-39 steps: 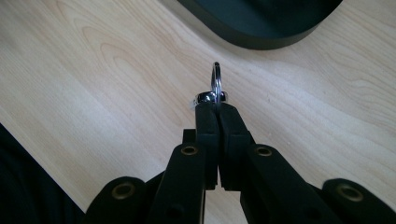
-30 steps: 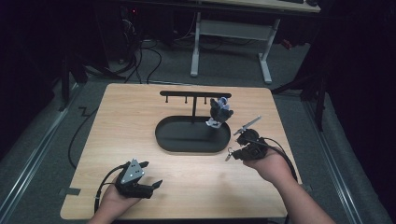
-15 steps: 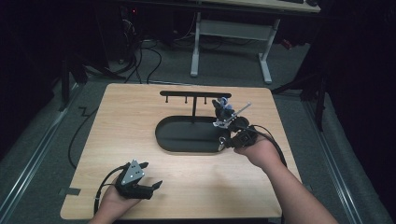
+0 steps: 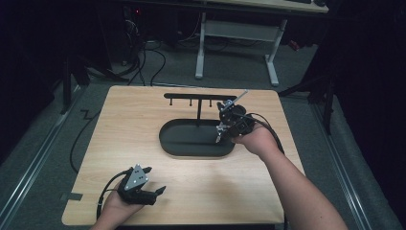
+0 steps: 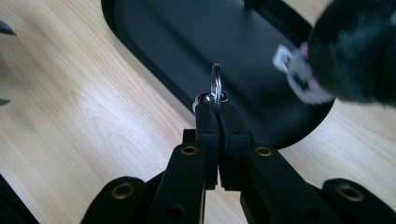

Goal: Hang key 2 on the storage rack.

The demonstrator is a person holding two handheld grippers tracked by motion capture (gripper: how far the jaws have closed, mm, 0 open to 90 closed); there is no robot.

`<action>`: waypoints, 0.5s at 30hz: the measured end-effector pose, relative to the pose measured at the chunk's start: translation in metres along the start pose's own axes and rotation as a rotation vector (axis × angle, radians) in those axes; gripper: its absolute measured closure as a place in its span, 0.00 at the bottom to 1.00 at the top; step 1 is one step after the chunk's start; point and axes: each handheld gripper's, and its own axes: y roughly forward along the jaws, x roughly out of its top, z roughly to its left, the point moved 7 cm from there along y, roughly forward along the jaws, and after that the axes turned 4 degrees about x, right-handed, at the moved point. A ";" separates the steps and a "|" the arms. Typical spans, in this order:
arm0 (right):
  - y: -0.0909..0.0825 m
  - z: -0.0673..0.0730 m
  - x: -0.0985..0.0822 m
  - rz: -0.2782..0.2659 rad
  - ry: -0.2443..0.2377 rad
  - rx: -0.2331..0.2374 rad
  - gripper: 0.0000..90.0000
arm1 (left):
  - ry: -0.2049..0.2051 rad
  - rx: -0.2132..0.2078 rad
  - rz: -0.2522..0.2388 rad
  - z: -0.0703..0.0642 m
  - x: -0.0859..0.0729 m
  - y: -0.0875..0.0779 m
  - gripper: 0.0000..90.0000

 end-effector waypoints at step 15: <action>-0.020 -0.005 0.051 -0.056 0.013 0.004 0.99 | -0.001 0.006 -0.014 0.002 0.001 -0.003 0.18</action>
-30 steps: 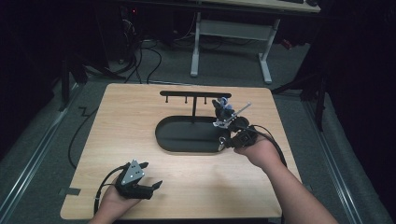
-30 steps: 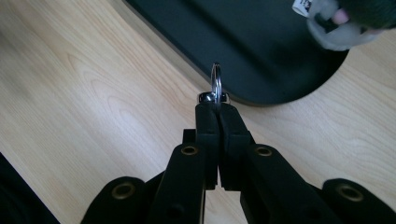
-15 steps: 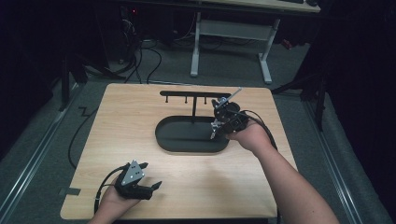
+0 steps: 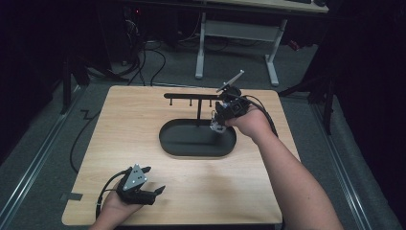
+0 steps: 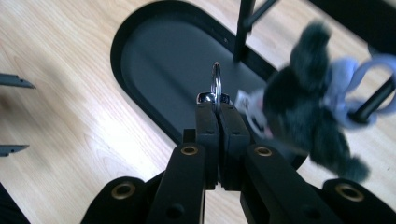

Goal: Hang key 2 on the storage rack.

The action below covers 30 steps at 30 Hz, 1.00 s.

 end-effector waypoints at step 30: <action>0.017 -0.022 0.027 -0.036 0.052 -0.018 0.98 | 0.019 -0.010 0.014 -0.002 -0.001 0.002 0.18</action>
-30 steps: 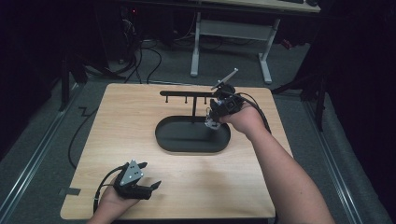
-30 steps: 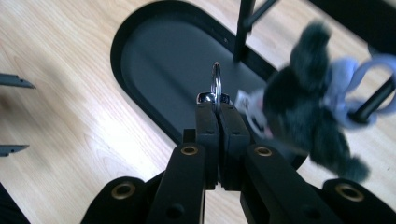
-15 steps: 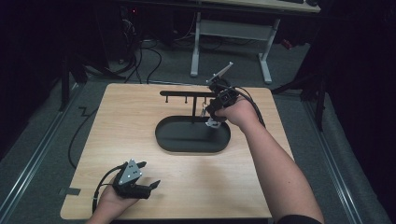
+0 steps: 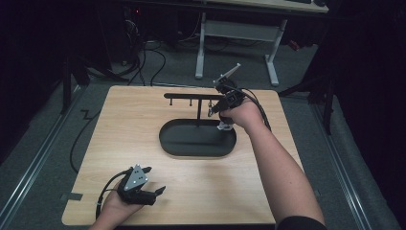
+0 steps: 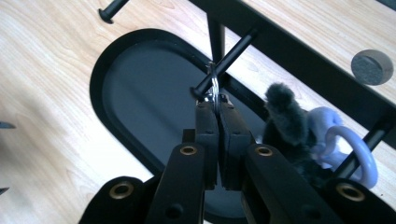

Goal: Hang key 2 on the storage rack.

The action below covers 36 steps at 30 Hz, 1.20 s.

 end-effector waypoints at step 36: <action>0.005 0.017 -0.055 -0.080 0.028 -0.005 0.61 | 0.017 -0.006 0.017 -0.003 -0.001 0.006 0.18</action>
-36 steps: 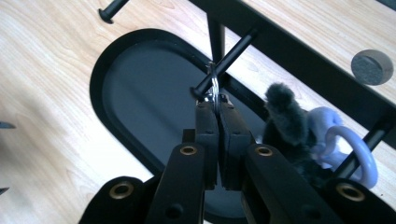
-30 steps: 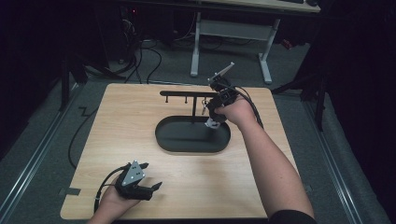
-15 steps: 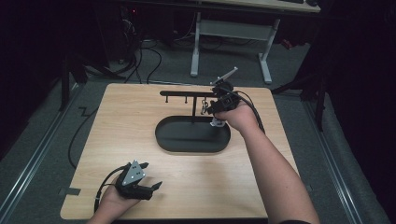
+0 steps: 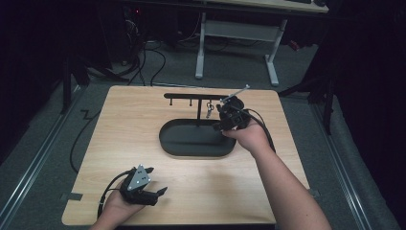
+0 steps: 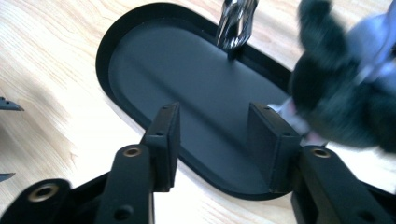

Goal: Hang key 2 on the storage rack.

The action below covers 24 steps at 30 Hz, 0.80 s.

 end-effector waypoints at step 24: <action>0.021 0.007 -0.131 -0.249 0.029 -0.017 0.41 | -0.014 -0.012 0.001 -0.004 0.001 0.002 0.18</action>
